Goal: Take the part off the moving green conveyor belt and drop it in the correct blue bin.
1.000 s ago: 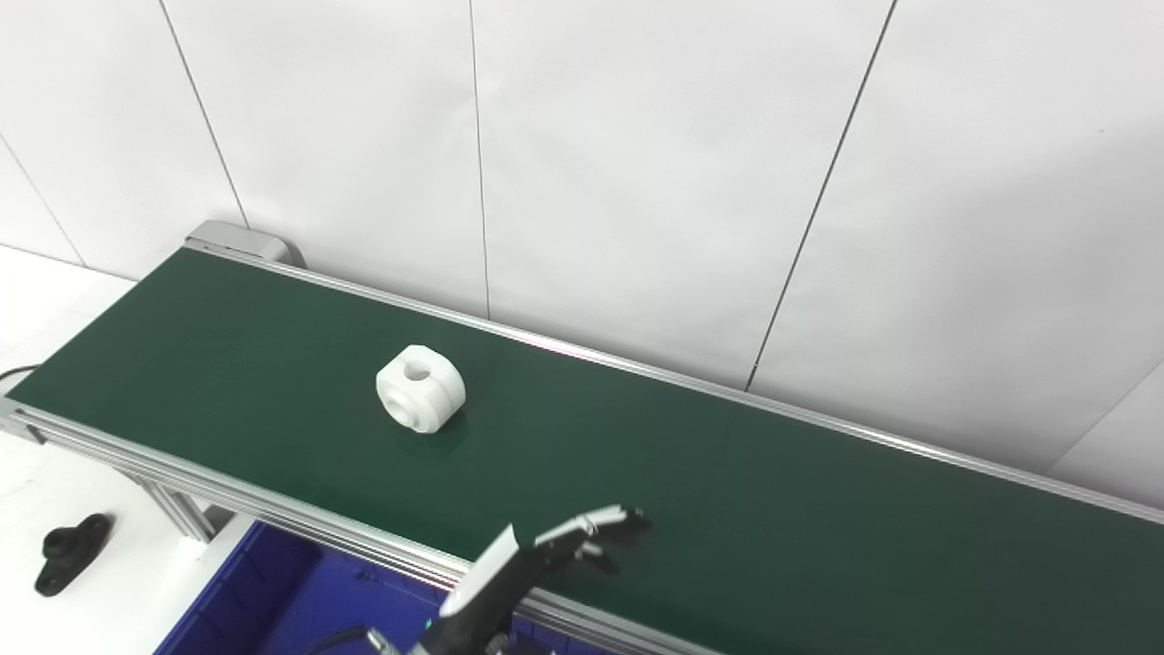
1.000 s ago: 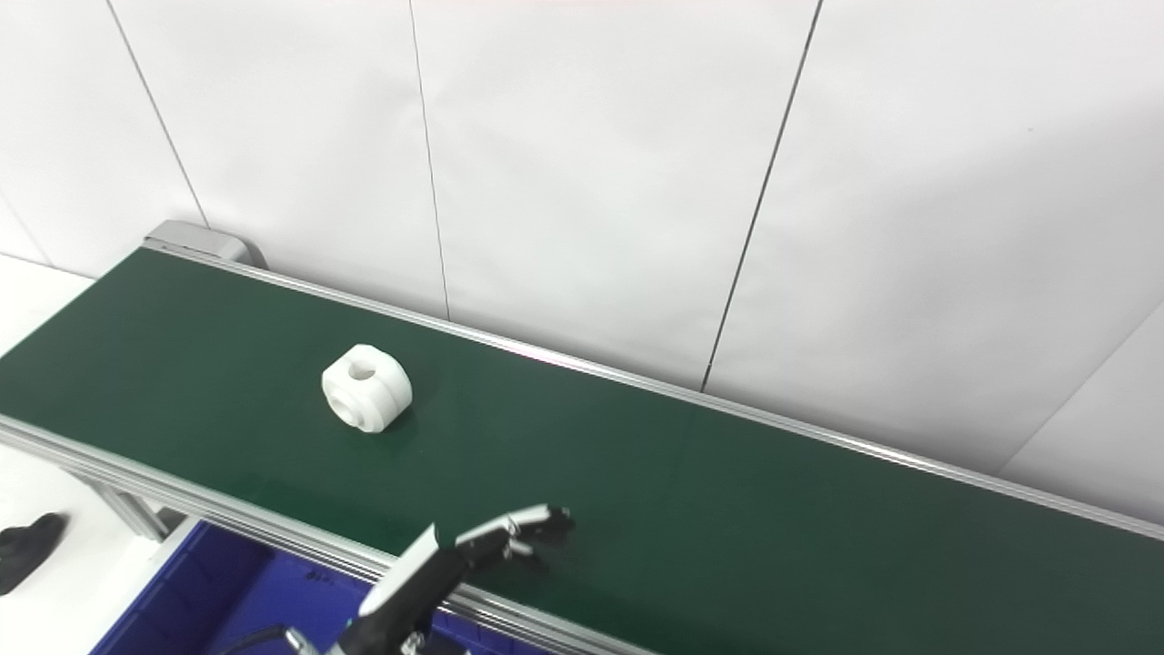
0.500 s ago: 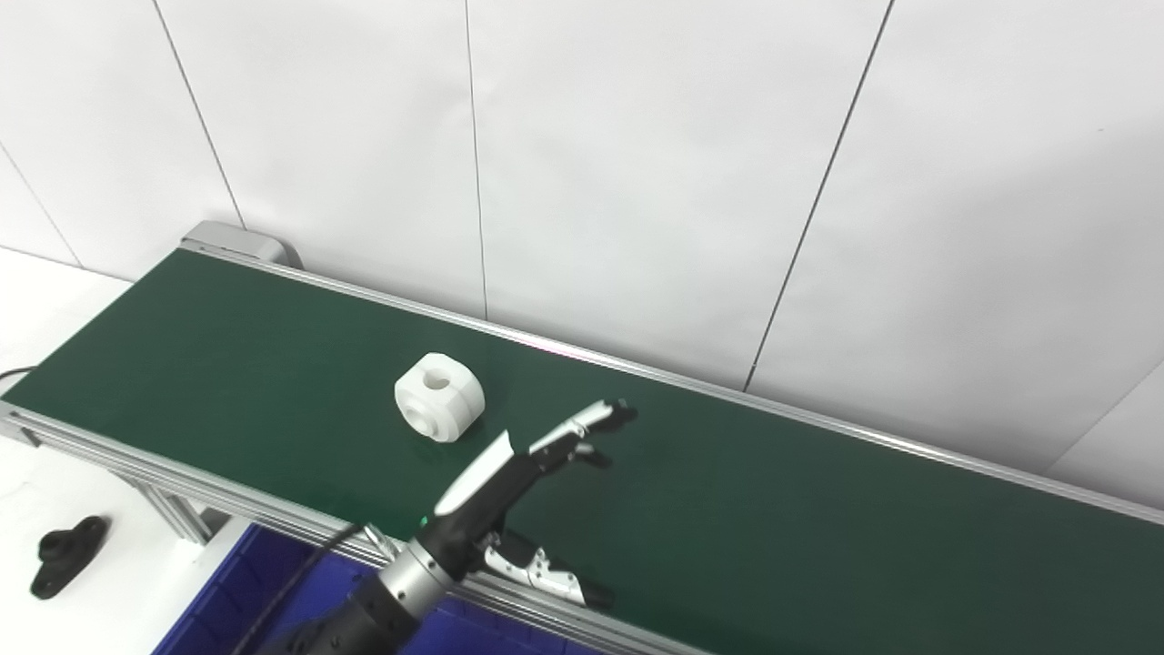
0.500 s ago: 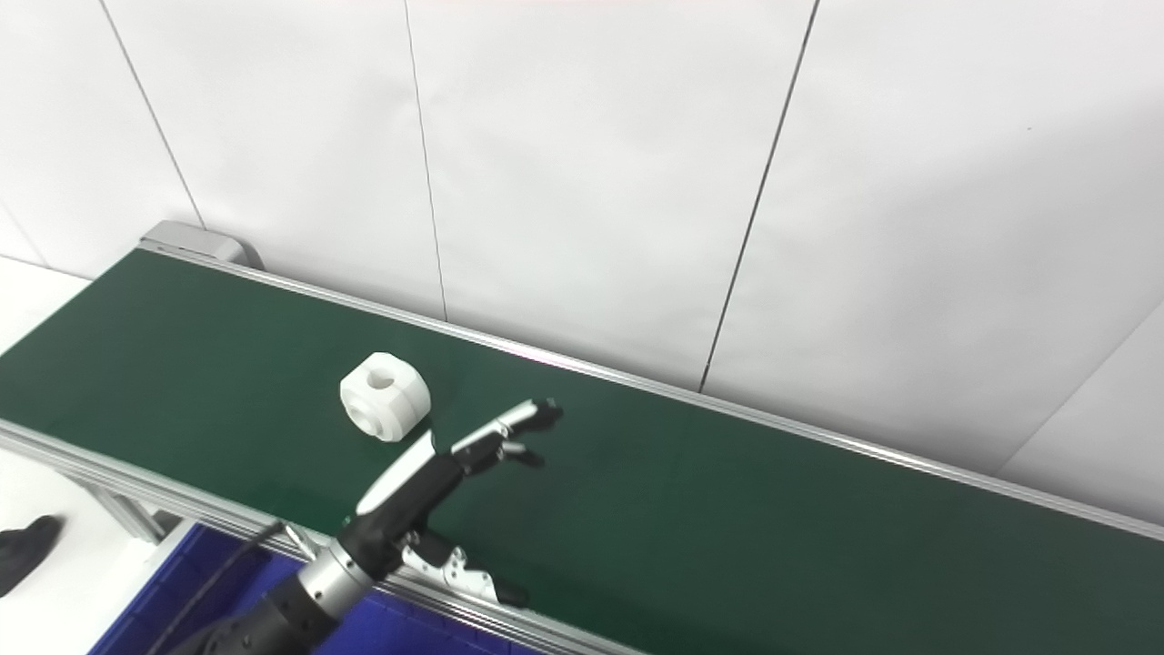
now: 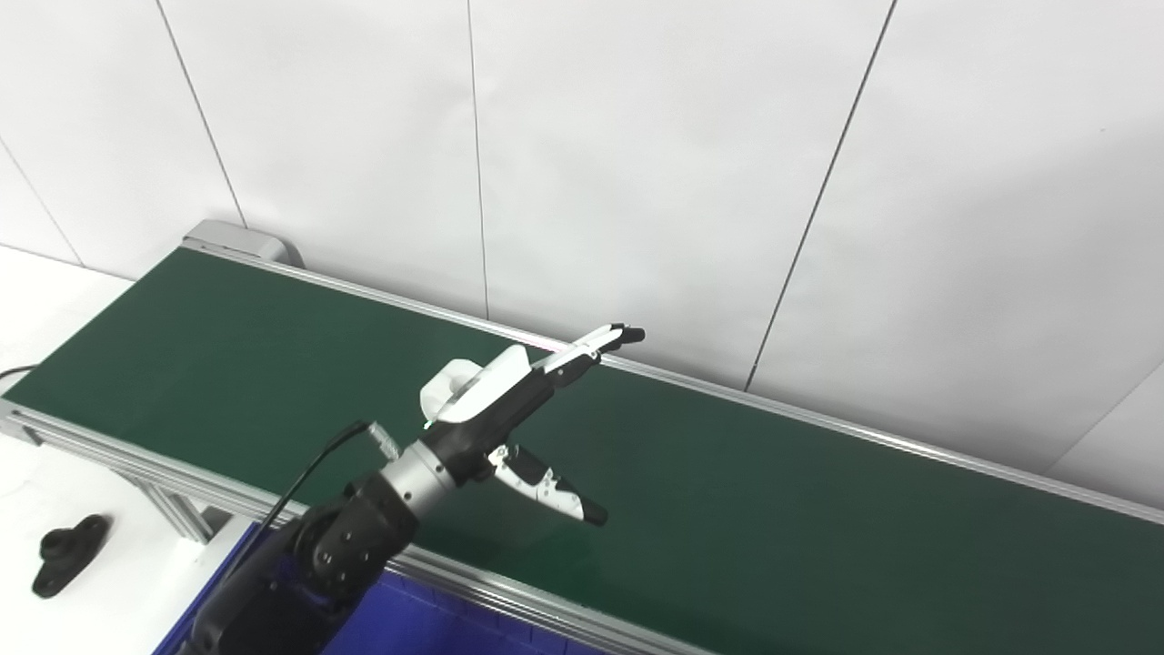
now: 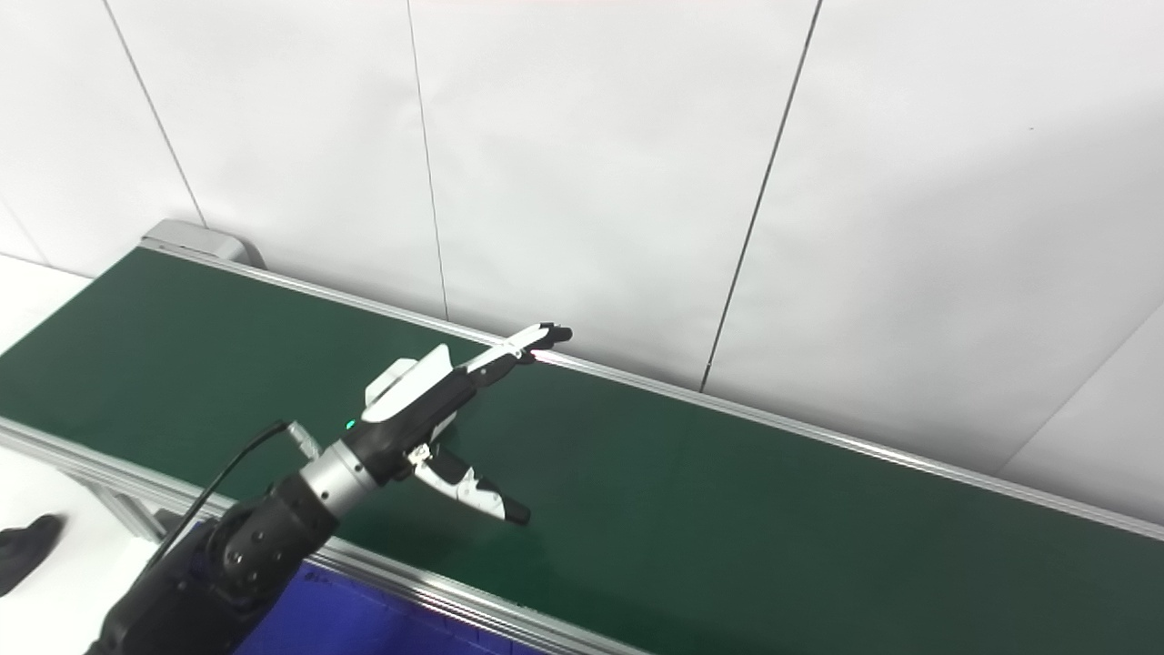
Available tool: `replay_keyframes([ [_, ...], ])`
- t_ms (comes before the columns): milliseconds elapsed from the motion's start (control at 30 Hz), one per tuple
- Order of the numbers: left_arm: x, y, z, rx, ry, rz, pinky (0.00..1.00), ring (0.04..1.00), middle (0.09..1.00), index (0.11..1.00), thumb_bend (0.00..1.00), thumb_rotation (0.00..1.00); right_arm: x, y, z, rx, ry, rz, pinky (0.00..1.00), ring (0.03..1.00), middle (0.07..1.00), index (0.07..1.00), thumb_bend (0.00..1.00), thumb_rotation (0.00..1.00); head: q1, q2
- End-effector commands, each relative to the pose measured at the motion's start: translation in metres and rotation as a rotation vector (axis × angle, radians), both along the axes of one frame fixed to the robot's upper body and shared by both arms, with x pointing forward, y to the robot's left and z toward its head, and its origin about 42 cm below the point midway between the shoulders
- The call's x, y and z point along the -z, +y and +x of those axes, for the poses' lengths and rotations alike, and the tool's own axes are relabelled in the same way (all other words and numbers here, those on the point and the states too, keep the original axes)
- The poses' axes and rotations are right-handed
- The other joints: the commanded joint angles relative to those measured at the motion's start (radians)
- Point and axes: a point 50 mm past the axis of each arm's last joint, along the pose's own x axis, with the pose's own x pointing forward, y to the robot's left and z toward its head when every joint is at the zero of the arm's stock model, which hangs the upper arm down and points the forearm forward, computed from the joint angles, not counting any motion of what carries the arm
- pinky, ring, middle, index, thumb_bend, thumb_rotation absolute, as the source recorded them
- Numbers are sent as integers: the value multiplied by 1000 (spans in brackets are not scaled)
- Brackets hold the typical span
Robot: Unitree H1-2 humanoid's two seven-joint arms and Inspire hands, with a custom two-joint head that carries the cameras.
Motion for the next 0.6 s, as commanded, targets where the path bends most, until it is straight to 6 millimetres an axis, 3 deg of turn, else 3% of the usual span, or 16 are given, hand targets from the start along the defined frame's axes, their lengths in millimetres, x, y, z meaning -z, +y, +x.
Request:
replay_keyframes([
  [0,-15,8,13,-10,-39,43,813,914,979,943,820,89,-8,3,4,-10,-57,47,805,846,861,913,874,525,1,1],
  [233,-10,25,41,-85,21,146,757,908,981,930,833,84,-8,4,5,-12,-52,53,799,845,864,913,870,519,1,1],
  [433,-7,32,54,-127,21,300,844,920,982,937,857,125,-8,4,5,-11,-55,57,801,844,864,913,869,521,2,2],
  [567,-3,36,61,-132,13,353,889,907,976,929,902,60,-9,5,5,-11,-55,60,795,845,863,911,867,515,2,1],
])
